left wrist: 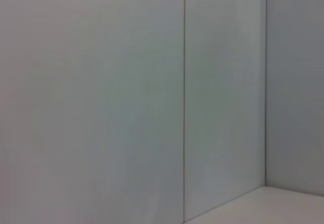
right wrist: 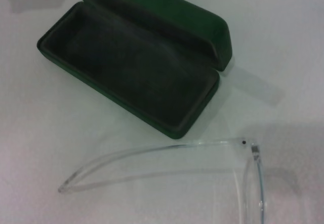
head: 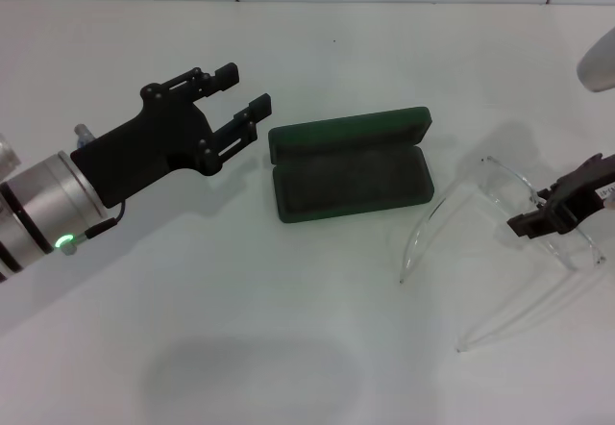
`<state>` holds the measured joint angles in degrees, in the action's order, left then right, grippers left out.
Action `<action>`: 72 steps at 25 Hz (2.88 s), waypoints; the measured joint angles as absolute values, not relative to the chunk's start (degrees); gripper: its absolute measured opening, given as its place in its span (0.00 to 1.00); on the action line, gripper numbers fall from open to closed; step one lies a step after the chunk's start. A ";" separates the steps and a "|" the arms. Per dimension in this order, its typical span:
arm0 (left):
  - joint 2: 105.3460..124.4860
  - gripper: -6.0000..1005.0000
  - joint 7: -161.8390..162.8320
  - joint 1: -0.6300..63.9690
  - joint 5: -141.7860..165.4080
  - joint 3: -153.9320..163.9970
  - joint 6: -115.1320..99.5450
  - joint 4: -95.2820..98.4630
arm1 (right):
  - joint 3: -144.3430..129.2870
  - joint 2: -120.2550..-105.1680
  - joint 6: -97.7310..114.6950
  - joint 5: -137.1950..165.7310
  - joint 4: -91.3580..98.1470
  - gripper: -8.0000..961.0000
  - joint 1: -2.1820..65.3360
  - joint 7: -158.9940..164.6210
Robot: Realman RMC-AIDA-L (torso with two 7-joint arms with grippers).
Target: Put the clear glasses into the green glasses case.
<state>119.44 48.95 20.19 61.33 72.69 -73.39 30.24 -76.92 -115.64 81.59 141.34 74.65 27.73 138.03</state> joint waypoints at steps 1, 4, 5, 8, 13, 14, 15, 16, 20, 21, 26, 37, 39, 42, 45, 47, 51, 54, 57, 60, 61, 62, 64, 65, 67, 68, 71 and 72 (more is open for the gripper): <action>119.44 0.53 48.95 20.17 61.32 72.68 -73.39 30.23 | -77.11 -115.62 81.46 141.40 74.61 0.51 27.72 138.01; 119.49 0.53 48.95 20.03 61.32 72.68 -73.39 30.23 | -78.53 -115.51 80.55 141.50 74.51 0.44 27.65 137.76; 119.51 0.53 48.95 20.00 61.31 72.69 -73.39 30.23 | -78.98 -115.49 80.31 141.50 74.51 0.42 27.65 137.71; 119.56 0.53 48.95 19.93 61.29 72.68 -73.39 30.23 | -79.99 -115.42 79.91 141.51 74.51 0.37 27.65 137.55; 119.61 0.53 48.95 19.68 61.25 72.68 -73.39 30.18 | -80.99 -115.39 79.24 141.60 75.06 0.29 27.26 136.37; 119.62 0.53 48.95 19.63 61.21 72.68 -73.39 30.10 | -80.99 -115.39 79.24 141.60 75.06 0.28 27.26 136.37; 119.62 0.53 48.95 19.60 61.14 72.69 -73.39 30.01 | -81.01 -115.50 78.91 141.53 75.49 0.26 26.76 135.54; 119.62 0.53 48.95 19.54 60.93 72.68 -73.42 29.80 | -81.02 -115.54 78.72 141.37 75.65 0.25 26.48 135.13; 119.65 0.53 48.95 19.50 60.64 72.68 -73.68 29.48 | -81.05 -115.55 78.21 141.01 75.85 0.21 25.88 134.50; 119.70 0.53 48.95 19.47 60.64 72.68 -73.73 29.47 | -81.08 -115.57 77.91 140.97 75.93 0.20 25.56 134.24; 119.78 0.53 48.95 19.42 60.59 72.68 -73.80 29.45 | -81.12 -115.66 76.84 140.69 77.47 0.16 23.89 133.79; 119.80 0.53 48.95 19.46 55.72 71.98 -73.84 27.67 | -78.28 -115.31 77.83 138.29 78.81 0.14 23.06 130.58; 119.80 0.53 48.68 19.46 53.72 72.02 -73.85 26.63 | -76.78 -115.31 78.29 136.04 78.82 0.14 22.56 128.63; 120.00 0.53 47.41 19.56 51.93 72.35 -74.78 24.66 | -71.95 -115.34 78.45 128.47 77.09 0.13 20.83 121.81; 120.18 0.53 46.16 20.14 51.48 72.45 -77.15 22.53 | -65.57 -115.36 78.46 117.86 72.12 0.12 19.60 112.83; 120.23 0.53 45.39 20.85 51.40 72.45 -78.78 21.05 | -62.05 -115.32 78.91 110.85 67.70 0.12 19.47 106.73; 120.29 0.53 43.86 22.58 51.45 72.52 -81.98 18.34 | -55.83 -115.20 80.80 99.60 55.84 0.11 20.44 94.76; 120.31 0.53 42.78 24.24 51.80 72.71 -84.44 16.76 | -53.32 -115.07 81.99 93.72 46.97 0.11 21.97 87.71; 120.40 0.53 41.49 25.81 51.78 73.21 -85.48 16.30 | -52.91 -114.68 82.82 91.54 40.58 0.10 23.87 84.37; 120.56 0.52 40.81 28.64 51.49 73.62 -85.59 15.88 | -53.08 -114.48 83.26 91.75 36.86 0.10 25.93 83.57; 120.59 0.52 40.77 29.05 51.48 73.70 -85.60 15.75 | -53.29 -114.47 83.49 91.85 35.88 0.10 26.59 83.52; 120.66 0.52 40.74 29.96 51.46 74.00 -85.69 15.56 | -53.59 -114.46 83.94 91.93 35.22 0.10 27.10 83.50; 120.77 0.52 40.72 31.74 51.31 75.28 -86.48 15.24 | -54.07 -114.45 84.77 92.02 34.59 0.09 27.74 83.48; 120.76 0.52 40.72 32.22 50.99 76.26 -87.11 15.24 | -54.31 -114.44 85.17 92.05 34.42 0.09 27.93 83.55; 120.76 0.52 40.70 33.21 49.46 78.95 -88.64 15.36 | -54.75 -114.37 86.31 92.10 34.28 0.08 28.30 83.89; 120.76 0.52 40.67 33.44 48.57 80.55 -88.98 15.57 | -54.88 -114.32 87.10 92.11 34.25 0.08 28.42 84.14; 120.76 0.52 40.05 33.94 44.64 87.52 -89.51 16.78 | -54.89 -114.16 89.21 92.12 34.21 0.07 28.60 84.74; 120.76 0.53 39.63 33.98 43.86 89.41 -89.53 17.14 | -54.89 -114.11 89.70 92.12 34.20 0.07 28.65 84.87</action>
<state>120.76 39.63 33.98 43.86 89.41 -89.53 17.14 -54.89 -114.11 89.70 92.12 34.20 28.65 84.87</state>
